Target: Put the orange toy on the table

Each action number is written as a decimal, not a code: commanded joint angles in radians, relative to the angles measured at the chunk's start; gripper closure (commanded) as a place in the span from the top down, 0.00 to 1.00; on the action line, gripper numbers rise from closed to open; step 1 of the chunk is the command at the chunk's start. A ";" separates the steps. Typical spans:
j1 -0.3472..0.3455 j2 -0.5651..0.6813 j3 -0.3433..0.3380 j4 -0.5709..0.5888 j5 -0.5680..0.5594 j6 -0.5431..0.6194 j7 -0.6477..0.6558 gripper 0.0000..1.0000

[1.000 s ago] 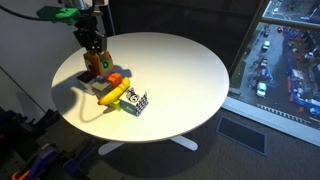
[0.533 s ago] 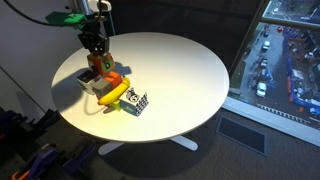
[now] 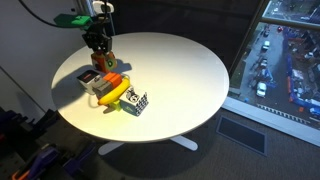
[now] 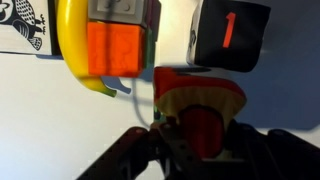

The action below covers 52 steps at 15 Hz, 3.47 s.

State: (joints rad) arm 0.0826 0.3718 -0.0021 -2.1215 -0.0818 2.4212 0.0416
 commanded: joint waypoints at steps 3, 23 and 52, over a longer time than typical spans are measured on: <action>0.021 0.058 -0.002 0.072 -0.012 -0.005 0.075 0.19; 0.058 0.145 -0.006 0.080 -0.012 0.138 0.101 0.19; 0.047 0.130 0.016 0.049 0.051 0.120 0.131 1.00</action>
State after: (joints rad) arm 0.1406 0.5600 -0.0033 -2.0455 -0.0623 2.5669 0.1739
